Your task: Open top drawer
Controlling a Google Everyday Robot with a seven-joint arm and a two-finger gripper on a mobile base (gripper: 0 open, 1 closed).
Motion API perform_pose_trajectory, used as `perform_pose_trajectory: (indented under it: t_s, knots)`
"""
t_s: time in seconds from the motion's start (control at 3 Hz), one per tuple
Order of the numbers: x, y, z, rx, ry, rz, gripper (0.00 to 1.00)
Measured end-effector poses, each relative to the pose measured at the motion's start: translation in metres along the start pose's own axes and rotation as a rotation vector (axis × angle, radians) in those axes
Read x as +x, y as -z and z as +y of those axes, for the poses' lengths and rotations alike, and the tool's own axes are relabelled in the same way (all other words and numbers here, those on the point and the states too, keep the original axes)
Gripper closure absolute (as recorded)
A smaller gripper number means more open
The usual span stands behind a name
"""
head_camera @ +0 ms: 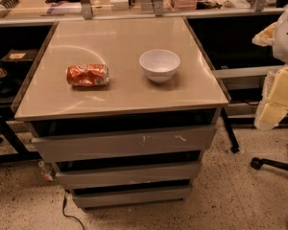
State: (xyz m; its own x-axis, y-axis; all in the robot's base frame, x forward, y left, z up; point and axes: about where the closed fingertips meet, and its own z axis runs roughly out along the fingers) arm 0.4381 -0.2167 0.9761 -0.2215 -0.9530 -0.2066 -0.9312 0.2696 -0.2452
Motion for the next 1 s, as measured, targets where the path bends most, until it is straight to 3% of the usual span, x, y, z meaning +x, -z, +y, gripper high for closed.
perform_pose_trajectory:
  t_s: [0.67,1.0]
  knots:
    - [-0.002,-0.002,0.004,0.004,-0.007,-0.013,0.0]
    - [-0.011,-0.021,0.027,-0.005,0.004,-0.028,0.0]
